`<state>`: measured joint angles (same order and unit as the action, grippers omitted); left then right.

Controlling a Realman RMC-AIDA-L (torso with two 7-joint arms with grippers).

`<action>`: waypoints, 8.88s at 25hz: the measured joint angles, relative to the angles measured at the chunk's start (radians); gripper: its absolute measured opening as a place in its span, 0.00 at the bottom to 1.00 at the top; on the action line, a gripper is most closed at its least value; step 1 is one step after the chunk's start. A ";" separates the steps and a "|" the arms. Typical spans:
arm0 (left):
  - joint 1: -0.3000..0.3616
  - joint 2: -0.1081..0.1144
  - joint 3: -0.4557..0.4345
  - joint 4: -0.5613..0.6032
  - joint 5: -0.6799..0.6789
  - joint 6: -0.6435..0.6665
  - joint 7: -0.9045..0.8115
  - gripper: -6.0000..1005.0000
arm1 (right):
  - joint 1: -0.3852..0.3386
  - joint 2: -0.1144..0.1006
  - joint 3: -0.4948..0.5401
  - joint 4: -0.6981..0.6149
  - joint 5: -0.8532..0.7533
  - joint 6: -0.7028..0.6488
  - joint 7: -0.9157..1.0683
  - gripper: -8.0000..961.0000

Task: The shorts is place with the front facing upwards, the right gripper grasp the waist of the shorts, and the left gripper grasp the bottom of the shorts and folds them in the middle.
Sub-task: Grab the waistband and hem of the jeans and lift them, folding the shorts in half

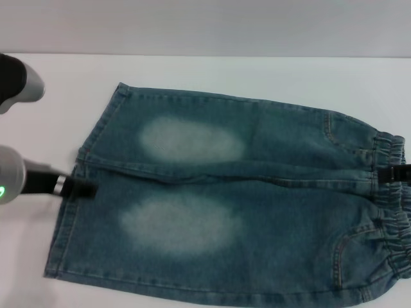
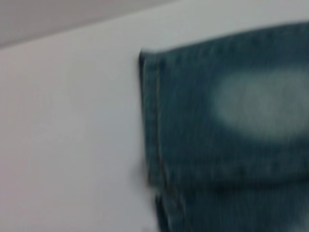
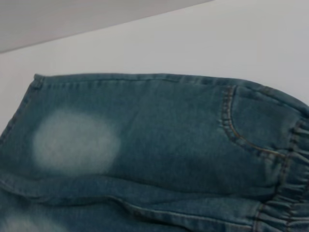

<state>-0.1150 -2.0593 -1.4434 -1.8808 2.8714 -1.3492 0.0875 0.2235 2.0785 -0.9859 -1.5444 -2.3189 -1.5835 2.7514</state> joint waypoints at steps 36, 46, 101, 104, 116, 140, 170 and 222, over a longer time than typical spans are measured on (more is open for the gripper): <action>-0.088 -0.004 0.091 0.155 0.013 -0.253 -0.224 0.86 | -0.029 -0.003 0.009 0.005 0.026 0.026 -0.056 0.76; -0.089 -0.002 0.090 0.164 0.017 -0.258 -0.234 0.85 | -0.029 -0.005 0.009 0.004 0.026 0.025 -0.067 0.76; -0.175 -0.003 0.053 0.165 0.000 -0.308 -0.176 0.10 | -0.065 0.002 0.024 0.110 -0.048 -0.113 -0.043 0.76; -0.176 -0.002 0.052 0.165 0.000 -0.308 -0.176 0.10 | -0.063 0.002 0.023 0.122 -0.049 -0.110 -0.044 0.76; -0.185 -0.003 0.055 0.171 0.000 -0.308 -0.174 0.11 | -0.060 -0.004 0.007 0.150 -0.057 -0.090 -0.047 0.76; -0.194 -0.005 0.061 0.172 -0.016 -0.301 -0.183 0.11 | -0.052 -0.007 0.014 0.162 -0.057 -0.092 -0.092 0.09; -0.229 0.000 -0.154 0.414 -0.095 0.347 -0.152 0.15 | 0.118 -0.043 0.522 0.893 0.656 0.065 -0.587 0.01; -0.461 0.002 -0.214 0.745 -0.313 0.599 -0.019 0.56 | 0.098 -0.014 0.594 1.074 0.785 0.398 -0.818 0.64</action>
<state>-0.5758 -2.0570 -1.6570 -1.1354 2.5584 -0.7506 0.0687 0.3218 2.0646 -0.3924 -0.4706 -1.5340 -1.1858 1.9330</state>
